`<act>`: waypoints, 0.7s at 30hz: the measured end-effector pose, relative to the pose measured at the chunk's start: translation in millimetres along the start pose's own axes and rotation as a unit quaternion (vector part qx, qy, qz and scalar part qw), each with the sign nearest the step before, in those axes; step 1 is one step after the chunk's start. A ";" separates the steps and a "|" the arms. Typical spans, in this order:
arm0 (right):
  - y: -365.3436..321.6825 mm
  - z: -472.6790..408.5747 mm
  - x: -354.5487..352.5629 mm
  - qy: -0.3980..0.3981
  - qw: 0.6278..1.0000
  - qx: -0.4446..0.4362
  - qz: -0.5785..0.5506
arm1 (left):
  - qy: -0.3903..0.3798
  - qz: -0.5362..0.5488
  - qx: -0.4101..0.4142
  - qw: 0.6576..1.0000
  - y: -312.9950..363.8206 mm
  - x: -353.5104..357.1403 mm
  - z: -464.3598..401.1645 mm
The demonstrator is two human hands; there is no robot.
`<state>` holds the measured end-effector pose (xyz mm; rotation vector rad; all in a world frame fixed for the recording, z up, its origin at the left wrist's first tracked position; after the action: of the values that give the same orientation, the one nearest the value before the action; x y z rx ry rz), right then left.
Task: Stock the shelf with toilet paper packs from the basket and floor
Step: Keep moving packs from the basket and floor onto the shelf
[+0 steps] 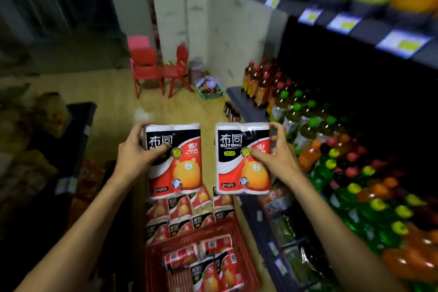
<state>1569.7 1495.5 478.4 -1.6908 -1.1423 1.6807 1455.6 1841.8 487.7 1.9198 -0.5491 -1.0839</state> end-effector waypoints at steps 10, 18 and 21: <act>-172.7 47.7 -193.2 0.148 0.987 -0.021 0.067 | -0.064 0.108 0.138 0.983 232.1 -31.2 -58.6; -226.7 133.9 -358.3 0.283 0.954 -0.004 0.097 | -0.155 0.202 0.249 0.935 423.0 18.3 -53.1; -224.4 166.4 -412.6 0.340 0.935 0.004 0.103 | -0.183 0.232 0.283 0.913 481.3 53.4 -41.1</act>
<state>1405.3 1239.4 872.9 -2.1932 -0.6374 1.0357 1532.5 1558.9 875.3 1.8963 -1.5896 -1.0346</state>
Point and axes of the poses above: each hand's wrist, its own z-axis away from the middle knuckle, its own x-axis out of the palm, y = z × x, the point moved 9 cm from there along -z, towards the middle knuckle, and after that the axes turned 1 degree about x, right-handed, at the moved point
